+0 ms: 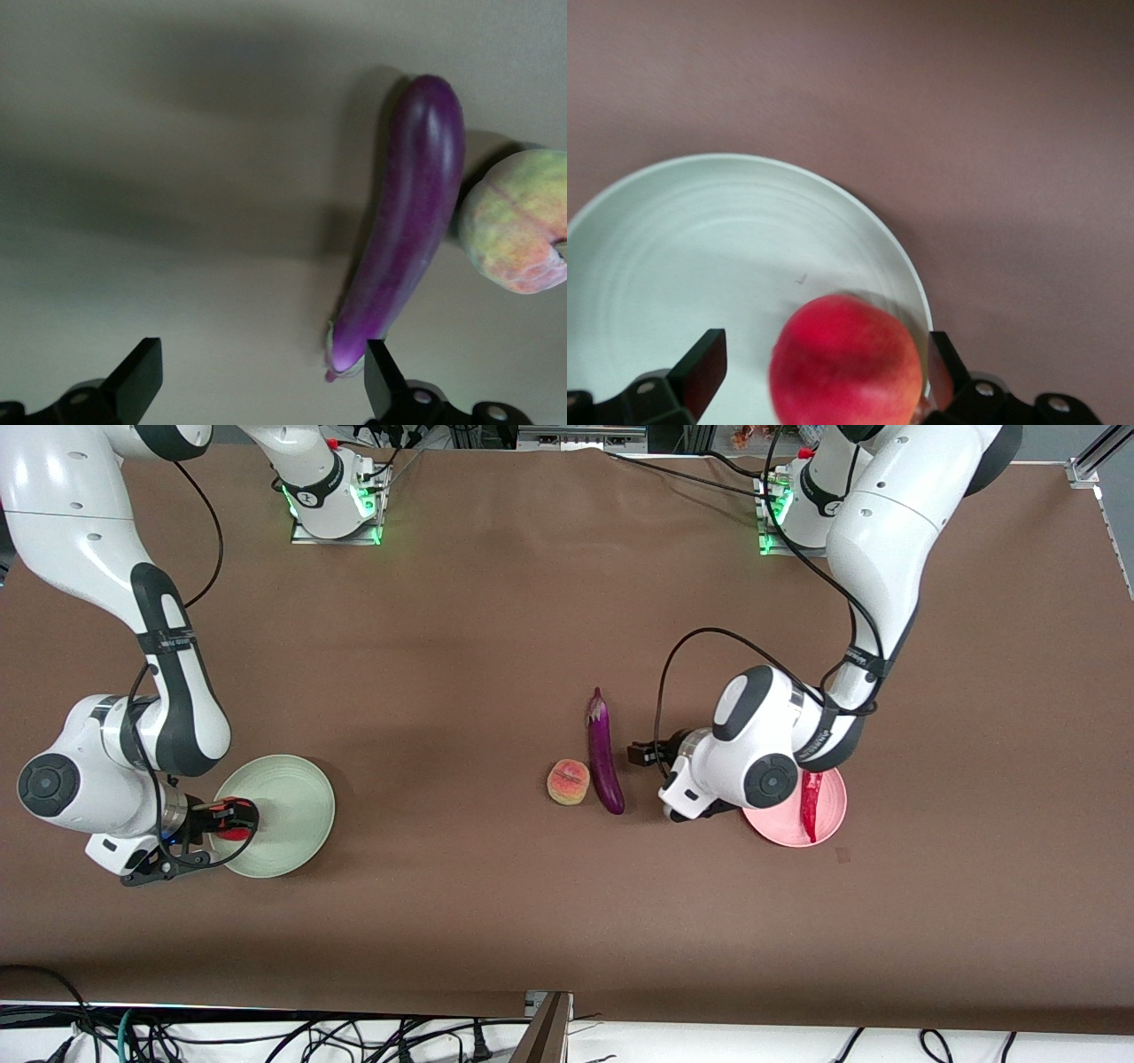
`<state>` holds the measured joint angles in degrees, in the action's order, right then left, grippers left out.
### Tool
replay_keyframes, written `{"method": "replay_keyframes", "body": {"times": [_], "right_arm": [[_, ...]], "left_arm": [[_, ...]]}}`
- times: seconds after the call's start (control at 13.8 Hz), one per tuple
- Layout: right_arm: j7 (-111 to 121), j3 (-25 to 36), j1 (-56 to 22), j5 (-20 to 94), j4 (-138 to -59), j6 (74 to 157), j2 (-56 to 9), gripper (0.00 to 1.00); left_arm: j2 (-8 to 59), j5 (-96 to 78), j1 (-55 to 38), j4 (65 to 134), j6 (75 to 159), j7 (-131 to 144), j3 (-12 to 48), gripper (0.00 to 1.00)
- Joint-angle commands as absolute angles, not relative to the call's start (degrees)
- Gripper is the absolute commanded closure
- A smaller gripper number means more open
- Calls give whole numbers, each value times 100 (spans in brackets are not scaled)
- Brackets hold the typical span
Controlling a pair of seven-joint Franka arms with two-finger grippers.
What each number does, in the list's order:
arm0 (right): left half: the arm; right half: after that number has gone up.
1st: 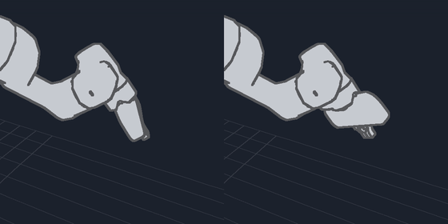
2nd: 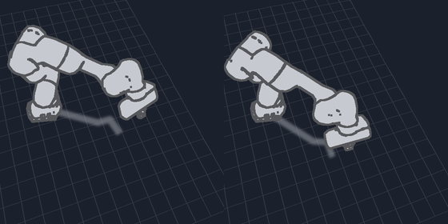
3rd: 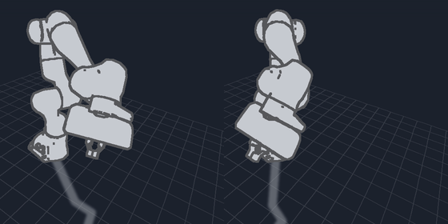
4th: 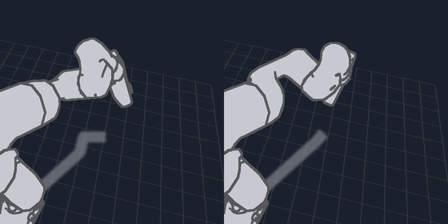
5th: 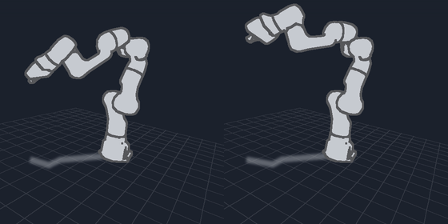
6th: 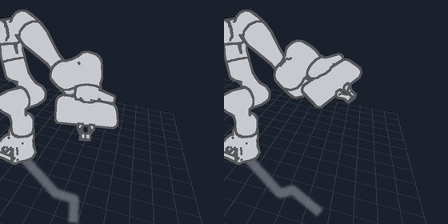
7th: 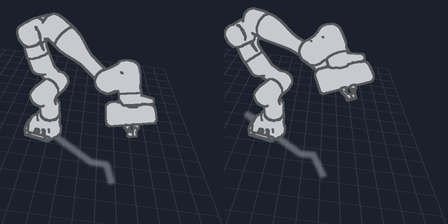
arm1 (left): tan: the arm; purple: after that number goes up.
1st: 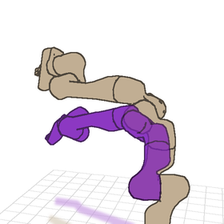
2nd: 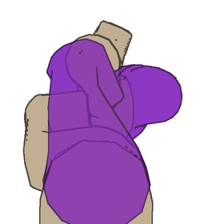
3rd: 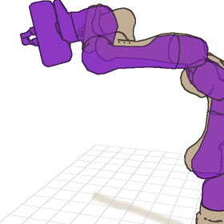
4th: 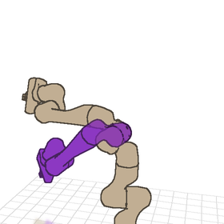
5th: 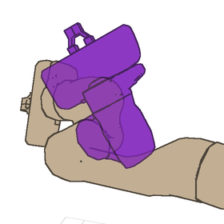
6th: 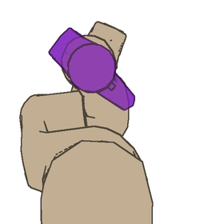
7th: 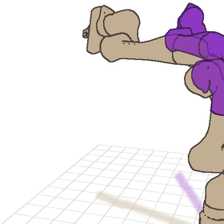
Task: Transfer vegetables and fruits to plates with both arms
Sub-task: 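Grasp the eggplant with the left gripper while the right gripper releases the apple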
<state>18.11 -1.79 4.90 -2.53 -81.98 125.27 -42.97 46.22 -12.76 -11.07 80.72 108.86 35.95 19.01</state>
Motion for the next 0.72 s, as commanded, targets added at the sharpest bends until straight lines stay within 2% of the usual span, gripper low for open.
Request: {"method": "replay_keyframes", "body": {"times": [0.0, 0.29, 0.65], "right_arm": [[1820, -412, 448, -107, -7894, 11894, -4201, 0], [1497, -659, 238, 237, -7761, 11689, -4210, 0], [-278, -668, -667, 246, -7778, 11751, -4254, 0]], "left_arm": [[4509, -1362, -1178, 8235, 11222, 3980, 1925, 0], [4509, -1354, -1589, 8586, 12065, 4463, 1916, 0], [4553, -950, -1819, 8928, 12698, 4544, 1916, 0]]}}
